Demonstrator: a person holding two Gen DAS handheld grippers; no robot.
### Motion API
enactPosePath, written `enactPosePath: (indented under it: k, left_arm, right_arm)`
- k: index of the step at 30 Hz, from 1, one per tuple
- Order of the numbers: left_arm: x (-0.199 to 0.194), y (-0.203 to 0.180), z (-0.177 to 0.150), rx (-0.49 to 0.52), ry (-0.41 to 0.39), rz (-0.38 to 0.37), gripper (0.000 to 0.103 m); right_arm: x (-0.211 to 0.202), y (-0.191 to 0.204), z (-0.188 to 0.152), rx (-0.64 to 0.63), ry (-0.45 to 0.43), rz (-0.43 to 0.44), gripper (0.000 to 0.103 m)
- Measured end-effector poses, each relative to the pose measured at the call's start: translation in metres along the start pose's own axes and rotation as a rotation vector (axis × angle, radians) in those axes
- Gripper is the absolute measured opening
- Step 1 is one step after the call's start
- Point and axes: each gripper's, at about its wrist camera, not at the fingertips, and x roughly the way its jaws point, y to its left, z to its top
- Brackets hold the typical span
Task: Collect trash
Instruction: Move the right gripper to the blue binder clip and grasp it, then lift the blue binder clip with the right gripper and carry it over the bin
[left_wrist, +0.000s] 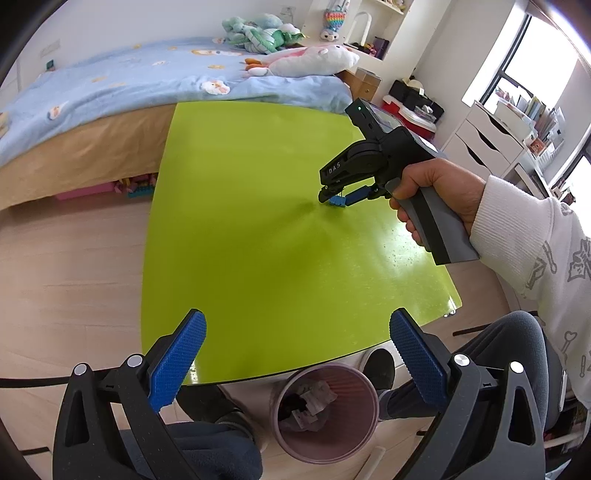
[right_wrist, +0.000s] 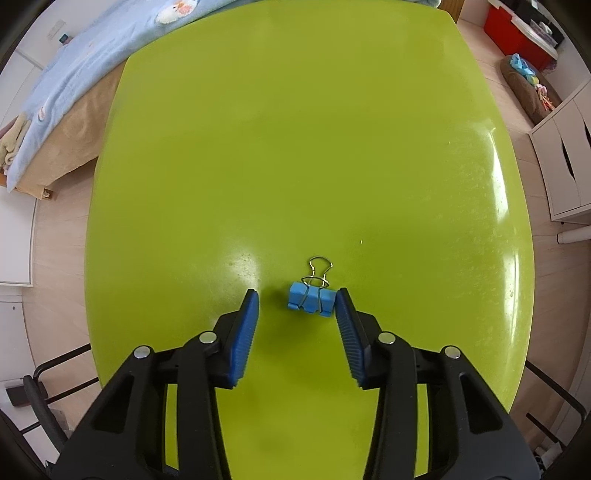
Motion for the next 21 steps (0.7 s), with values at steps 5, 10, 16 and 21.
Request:
enactPosePath:
  k: [5, 10, 16, 21]
  left_arm:
    - [0.001, 0.001, 0.000, -0.002, 0.002, -0.007, 0.096]
    - [0.003, 0.000, 0.001, 0.005, 0.002, -0.011, 0.096]
    - [0.007, -0.003, 0.008, 0.019, -0.002, -0.009, 0.096]
    - [0.018, -0.004, 0.029, 0.040, -0.013, -0.005, 0.096]
  right_arm:
    - [-0.002, -0.003, 0.000, 0.003, -0.015, -0.015, 0.025]
    - [-0.006, -0.010, -0.006, -0.011, -0.031, -0.003, 0.025]
    - [-0.027, -0.018, -0.022, -0.046, -0.075, 0.010, 0.025]
    - [-0.046, -0.023, -0.032, -0.071, -0.105, 0.020, 0.025]
